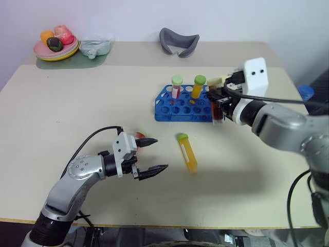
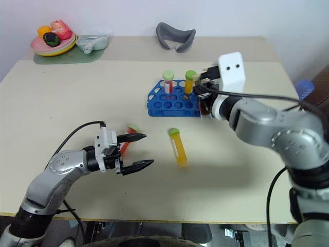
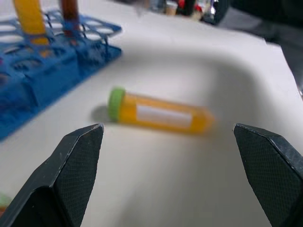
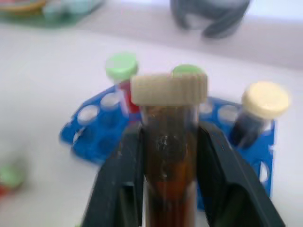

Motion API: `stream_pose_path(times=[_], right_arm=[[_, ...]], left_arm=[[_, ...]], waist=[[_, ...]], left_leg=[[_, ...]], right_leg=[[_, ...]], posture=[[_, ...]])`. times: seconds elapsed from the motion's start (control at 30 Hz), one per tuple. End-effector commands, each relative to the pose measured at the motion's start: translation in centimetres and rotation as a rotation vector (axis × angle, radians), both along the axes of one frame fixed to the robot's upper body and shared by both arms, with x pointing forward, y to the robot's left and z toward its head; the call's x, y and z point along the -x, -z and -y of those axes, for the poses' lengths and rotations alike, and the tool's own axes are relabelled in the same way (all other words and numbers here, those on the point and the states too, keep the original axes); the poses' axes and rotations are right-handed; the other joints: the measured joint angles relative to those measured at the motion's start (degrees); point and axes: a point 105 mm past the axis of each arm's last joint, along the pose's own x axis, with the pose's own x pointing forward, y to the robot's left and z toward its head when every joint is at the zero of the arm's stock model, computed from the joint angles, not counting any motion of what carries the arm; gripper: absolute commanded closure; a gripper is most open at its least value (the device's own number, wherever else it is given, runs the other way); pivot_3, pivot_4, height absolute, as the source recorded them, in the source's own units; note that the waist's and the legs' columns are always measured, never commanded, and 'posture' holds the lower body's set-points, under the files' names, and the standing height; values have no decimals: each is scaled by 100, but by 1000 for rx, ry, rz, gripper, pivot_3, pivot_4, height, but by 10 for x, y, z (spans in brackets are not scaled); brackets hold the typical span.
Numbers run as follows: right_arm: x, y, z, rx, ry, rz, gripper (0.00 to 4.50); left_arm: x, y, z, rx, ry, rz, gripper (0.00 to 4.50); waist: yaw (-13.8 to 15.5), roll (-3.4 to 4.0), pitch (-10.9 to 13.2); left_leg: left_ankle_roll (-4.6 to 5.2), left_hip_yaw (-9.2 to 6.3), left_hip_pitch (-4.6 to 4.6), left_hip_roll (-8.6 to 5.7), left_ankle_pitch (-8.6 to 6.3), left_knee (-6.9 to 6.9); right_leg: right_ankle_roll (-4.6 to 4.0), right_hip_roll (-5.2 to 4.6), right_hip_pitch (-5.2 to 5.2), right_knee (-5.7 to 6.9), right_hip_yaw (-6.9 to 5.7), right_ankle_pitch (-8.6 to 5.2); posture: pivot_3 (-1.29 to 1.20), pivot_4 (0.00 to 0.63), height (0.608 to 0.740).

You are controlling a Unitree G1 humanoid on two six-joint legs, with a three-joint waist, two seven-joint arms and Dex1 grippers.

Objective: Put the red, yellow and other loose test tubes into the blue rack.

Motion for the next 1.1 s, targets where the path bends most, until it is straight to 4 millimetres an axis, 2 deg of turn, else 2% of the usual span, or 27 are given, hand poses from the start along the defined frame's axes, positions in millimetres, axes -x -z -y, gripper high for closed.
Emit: stream_pose_path(times=[0.03,0.13,0.4,0.53,0.83,1.1], right_arm=[[-1,-10,5,-59,73,257,3399],[-10,3,19,-73,205,341,3399],[-25,9,15,-111,231,467,3399],[-31,11,14,-119,229,482,3399],[-45,30,9,-142,240,465,3399],[-50,39,8,-151,244,460,3399]], left_arm=[[-6,-4,5,18,-5,20,0],[-10,-6,9,29,0,22,0],[-15,-9,13,38,0,25,0],[-17,-11,11,40,-15,29,0],[-14,-16,8,52,-31,23,0],[-15,-16,7,51,-41,25,0]], waist=[[-13,0,-1],[-39,6,-1],[-119,7,-1],[-148,8,-1],[-153,9,-2],[-157,10,-2]], left_leg=[[0,1,1,0,0,3],[-5,3,4,0,3,-1],[-13,2,6,0,8,-1],[-14,2,8,0,8,-1],[-17,3,11,0,10,-1],[-23,3,15,0,13,-1]], right_leg=[[0,1,-2,3,1,0],[-1,3,-5,10,5,0],[-1,2,-1,15,4,0],[-1,2,-1,18,5,0],[-1,1,0,23,5,1],[-1,1,1,28,5,1]], posture=[[0,150,740],[0,150,740],[0,150,740],[0,150,740],[0,150,740],[0,150,740]])
